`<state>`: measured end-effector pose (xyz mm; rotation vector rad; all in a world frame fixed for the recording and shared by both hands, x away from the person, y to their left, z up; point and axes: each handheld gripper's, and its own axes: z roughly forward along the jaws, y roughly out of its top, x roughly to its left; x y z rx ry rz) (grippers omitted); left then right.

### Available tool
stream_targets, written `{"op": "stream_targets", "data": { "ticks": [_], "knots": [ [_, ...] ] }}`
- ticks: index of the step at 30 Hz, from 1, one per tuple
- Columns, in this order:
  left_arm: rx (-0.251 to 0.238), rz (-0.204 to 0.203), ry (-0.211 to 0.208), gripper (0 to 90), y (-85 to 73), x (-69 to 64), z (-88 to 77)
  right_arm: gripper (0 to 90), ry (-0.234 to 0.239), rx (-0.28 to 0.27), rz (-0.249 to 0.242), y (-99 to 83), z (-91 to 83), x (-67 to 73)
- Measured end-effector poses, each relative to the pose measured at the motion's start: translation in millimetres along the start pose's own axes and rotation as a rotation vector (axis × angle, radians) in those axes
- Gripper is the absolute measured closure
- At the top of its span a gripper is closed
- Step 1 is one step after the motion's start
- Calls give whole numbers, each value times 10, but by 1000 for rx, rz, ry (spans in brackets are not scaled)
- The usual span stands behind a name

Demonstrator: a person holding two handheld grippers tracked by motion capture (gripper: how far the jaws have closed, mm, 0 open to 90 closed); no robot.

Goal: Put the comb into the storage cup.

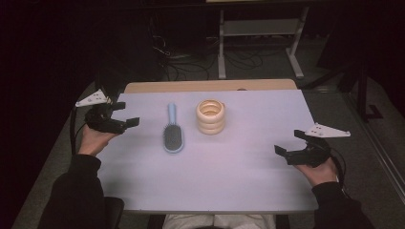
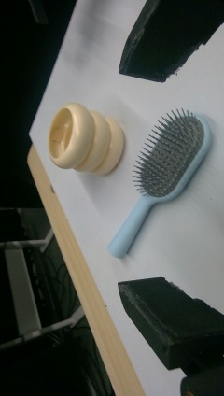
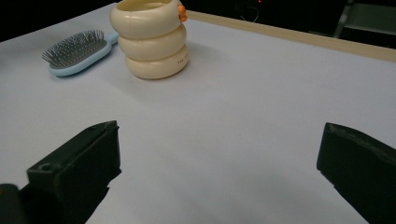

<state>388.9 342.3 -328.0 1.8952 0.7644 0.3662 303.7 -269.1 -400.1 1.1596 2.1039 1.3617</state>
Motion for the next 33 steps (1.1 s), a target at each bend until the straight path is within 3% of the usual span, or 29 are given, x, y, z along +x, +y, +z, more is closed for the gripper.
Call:
{"op": "stream_targets", "data": {
  "ticks": [8, 13, 20, 26, 33],
  "knots": [
    [-4, 4, 14, 0, 134, 85, 56, 0, 1, -3, -2, 3, -1, 0],
    [-49, -7, -14, 0, 192, 138, 204, 0, 5, -8, -4, 7, -6, 6],
    [-18, 5, -38, 0, 278, 167, 482, 0, 5, -4, -4, 4, -1, 4],
    [46, 42, -47, 0, 413, 110, 644, 0, 12, -4, -4, 5, 1, 7],
    [28, 22, -61, 26, 476, 136, 836, 0, 19, -9, -9, 11, -1, 9]
  ]
}}
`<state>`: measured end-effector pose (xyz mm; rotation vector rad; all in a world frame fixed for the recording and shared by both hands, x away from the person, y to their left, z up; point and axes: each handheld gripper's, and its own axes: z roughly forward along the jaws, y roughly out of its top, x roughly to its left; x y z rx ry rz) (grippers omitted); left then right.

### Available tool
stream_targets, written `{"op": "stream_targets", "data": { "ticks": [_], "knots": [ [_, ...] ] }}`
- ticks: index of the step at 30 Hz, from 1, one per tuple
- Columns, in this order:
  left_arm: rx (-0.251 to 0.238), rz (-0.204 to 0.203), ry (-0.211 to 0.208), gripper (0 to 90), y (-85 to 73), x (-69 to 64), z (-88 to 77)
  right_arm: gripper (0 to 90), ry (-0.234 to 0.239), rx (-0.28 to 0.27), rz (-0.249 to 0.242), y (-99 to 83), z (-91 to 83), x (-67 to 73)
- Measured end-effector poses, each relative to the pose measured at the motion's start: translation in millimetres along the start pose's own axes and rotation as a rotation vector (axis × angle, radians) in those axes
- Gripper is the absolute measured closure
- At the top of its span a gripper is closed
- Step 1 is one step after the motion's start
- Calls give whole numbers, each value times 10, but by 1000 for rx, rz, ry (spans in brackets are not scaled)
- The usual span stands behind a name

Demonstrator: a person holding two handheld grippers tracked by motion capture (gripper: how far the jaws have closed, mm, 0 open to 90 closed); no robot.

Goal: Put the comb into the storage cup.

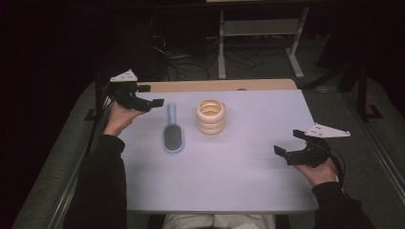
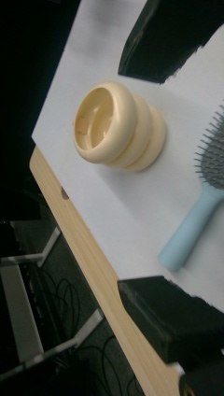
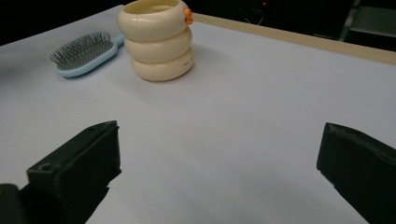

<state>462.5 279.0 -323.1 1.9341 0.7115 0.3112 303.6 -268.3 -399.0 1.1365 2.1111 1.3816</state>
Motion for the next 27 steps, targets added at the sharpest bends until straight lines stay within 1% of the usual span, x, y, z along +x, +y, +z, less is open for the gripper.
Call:
{"op": "stream_targets", "data": {
  "ticks": [1, 4, 8, 9, 12, 14, 15, 18, 20, 22, 26, 27],
  "knots": [
    [6, -3, -3, 28, -2, 2, 44, 0, -2, -1, 2, 2, -4, -2],
    [48, 12, -4, 39, 7, -6, 161, 0, -4, -4, 0, 6, -11, -4],
    [90, 8, 3, 48, 13, 33, 274, 0, -4, -8, 2, 9, -16, -12],
    [92, 5, 4, 57, 15, 42, 293, 0, -3, -9, 0, 9, -15, -11],
    [117, 17, 16, 92, 11, 55, 336, 0, -2, -4, -2, 7, -11, -2],
    [127, 19, 19, 141, 1, 63, 348, 0, -1, 0, -2, 5, -7, -2],
    [135, 16, 23, 141, -5, 66, 360, 0, -1, 2, -1, 4, -6, -3],
    [167, 26, 29, 174, -28, 79, 398, 0, 0, 3, -2, 3, -2, -6],
    [170, 29, 33, 198, -47, 75, 420, 0, 1, 2, -3, 5, -5, -1],
    [156, 31, 30, 255, -71, 63, 439, 0, 2, 2, -3, 5, -4, 0],
    [163, 47, 26, 323, -97, 42, 510, 0, 3, 3, -5, 4, -4, 3],
    [165, 53, 29, 323, -105, 40, 526, 0, 3, 3, -5, 4, -4, 3]
  ]
}}
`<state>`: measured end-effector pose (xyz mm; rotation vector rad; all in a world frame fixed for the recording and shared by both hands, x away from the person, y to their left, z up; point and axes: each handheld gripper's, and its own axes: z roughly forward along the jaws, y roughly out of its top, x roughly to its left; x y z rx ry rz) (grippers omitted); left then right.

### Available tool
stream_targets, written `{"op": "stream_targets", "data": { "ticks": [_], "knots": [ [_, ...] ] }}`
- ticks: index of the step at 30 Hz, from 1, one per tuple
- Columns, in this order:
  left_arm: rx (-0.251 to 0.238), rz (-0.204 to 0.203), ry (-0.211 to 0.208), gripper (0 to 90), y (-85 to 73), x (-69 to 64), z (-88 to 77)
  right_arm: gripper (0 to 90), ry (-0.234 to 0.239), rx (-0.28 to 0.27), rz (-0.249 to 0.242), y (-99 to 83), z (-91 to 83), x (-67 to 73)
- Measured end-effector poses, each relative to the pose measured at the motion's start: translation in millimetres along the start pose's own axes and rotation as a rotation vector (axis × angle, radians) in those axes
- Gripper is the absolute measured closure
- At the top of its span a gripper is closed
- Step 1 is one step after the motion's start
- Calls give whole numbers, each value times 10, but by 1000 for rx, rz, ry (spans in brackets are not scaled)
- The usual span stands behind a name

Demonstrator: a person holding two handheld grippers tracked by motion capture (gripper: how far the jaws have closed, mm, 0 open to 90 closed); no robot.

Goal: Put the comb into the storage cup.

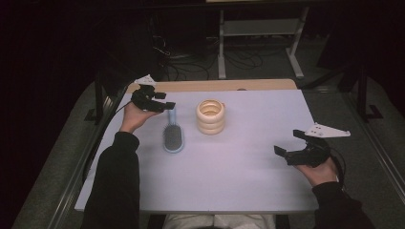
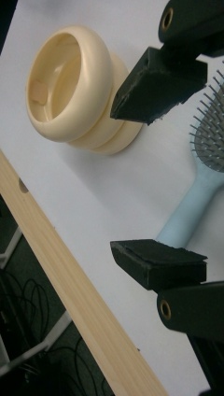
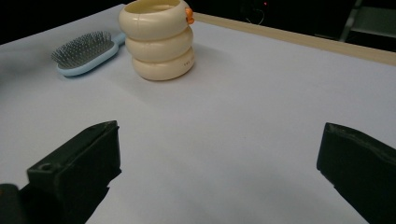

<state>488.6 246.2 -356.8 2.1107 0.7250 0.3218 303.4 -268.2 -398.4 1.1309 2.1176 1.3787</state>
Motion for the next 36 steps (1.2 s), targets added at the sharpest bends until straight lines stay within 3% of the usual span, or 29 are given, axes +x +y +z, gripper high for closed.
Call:
{"op": "stream_targets", "data": {
  "ticks": [6, 10, 11, 12, 13, 17, 22, 24, 27, 33, 36],
  "knots": [
    [46, 15, 34, 450, -49, -8, 139, 0, 3, 9, -8, -2, 19, 9],
    [79, 21, 34, 515, -91, -11, 223, 0, 4, 13, -12, -4, 27, 10],
    [85, 19, 34, 570, -97, -16, 243, 0, 7, 14, -11, -4, 28, 10],
    [90, 21, 32, 570, -103, -25, 259, 0, 7, 14, -11, -4, 28, 10],
    [92, 26, 40, 650, -108, -39, 276, 0, 14, 14, -15, -4, 31, 13],
    [118, 45, 45, 691, -141, -72, 354, 0, 16, 18, -17, -4, 40, 18],
    [140, 39, 89, 785, -191, -55, 418, 0, 18, 19, -20, -5, 43, 19],
    [159, 35, 105, 888, -210, -35, 444, 0, 23, 19, -18, -6, 46, 17],
    [170, 23, 111, 900, -233, -10, 481, 0, 27, 25, -17, -8, 51, 17],
    [164, 13, 71, 900, -262, -18, 541, 0, 30, 27, -19, -10, 55, 17],
    [172, 18, 77, 900, -279, -26, 575, 0, 31, 29, -20, -10, 60, 22]
  ]
}}
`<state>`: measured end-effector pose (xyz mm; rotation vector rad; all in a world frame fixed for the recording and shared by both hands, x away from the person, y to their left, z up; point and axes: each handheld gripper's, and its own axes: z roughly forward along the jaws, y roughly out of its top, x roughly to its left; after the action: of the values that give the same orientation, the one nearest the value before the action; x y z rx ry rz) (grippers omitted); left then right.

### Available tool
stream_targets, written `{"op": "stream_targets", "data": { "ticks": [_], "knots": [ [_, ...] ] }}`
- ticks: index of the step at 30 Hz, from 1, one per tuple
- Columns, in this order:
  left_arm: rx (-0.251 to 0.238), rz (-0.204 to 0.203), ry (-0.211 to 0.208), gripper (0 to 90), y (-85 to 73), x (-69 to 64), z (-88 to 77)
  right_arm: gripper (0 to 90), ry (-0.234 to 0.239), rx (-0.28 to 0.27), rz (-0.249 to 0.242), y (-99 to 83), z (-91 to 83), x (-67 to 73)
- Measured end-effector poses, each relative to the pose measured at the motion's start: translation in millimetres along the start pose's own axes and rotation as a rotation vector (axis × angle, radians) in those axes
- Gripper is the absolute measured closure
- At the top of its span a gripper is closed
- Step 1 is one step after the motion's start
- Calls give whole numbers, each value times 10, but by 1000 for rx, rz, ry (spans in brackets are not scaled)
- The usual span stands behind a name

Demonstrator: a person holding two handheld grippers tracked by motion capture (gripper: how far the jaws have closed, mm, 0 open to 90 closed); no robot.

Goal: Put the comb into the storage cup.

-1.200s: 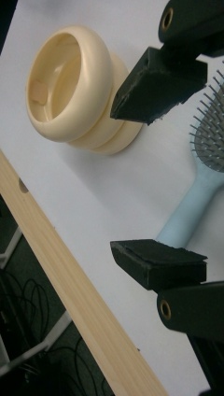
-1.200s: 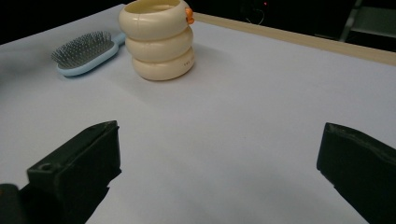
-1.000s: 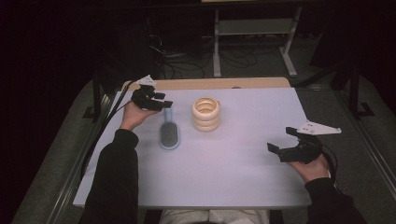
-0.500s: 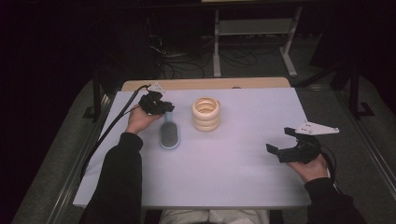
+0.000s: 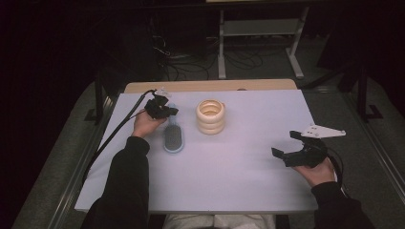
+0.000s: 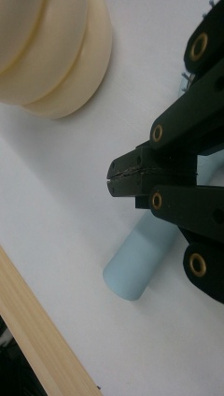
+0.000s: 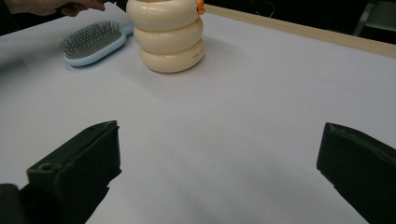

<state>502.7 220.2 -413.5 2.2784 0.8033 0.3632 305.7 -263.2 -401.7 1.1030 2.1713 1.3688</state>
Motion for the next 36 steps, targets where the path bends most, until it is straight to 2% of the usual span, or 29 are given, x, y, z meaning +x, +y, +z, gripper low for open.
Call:
{"op": "stream_targets", "data": {
  "ticks": [9, 13, 15, 16, 19, 26, 29, 33, 36],
  "knots": [
    [54, 5, 9, 900, -49, 23, 81, 0, 1, 7, -2, -2, 16, -3],
    [50, -22, -26, 900, -68, 34, 118, 0, -7, 3, -3, -1, 18, -6],
    [68, -11, -8, 900, -68, 20, 139, 0, -8, 7, -3, -1, 20, 2],
    [100, -7, 15, 900, -86, 14, 150, 0, -7, 5, -10, 2, 16, 12],
    [124, -5, 32, 900, -121, 14, 151, 0, -7, 3, -10, 2, 14, 15],
    [64, -78, 7, 900, -306, 114, -31, 0, -10, 15, -10, -3, 29, 16],
    [65, -81, 14, 900, -370, 133, -87, 0, -12, 16, -10, -2, 34, 20],
    [91, -66, 24, 900, -425, 113, -121, 0, -15, 20, -15, -4, 39, 29],
    [95, -73, 30, 900, -469, 99, -154, 0, -14, 21, -16, -4, 42, 30]
  ]
}}
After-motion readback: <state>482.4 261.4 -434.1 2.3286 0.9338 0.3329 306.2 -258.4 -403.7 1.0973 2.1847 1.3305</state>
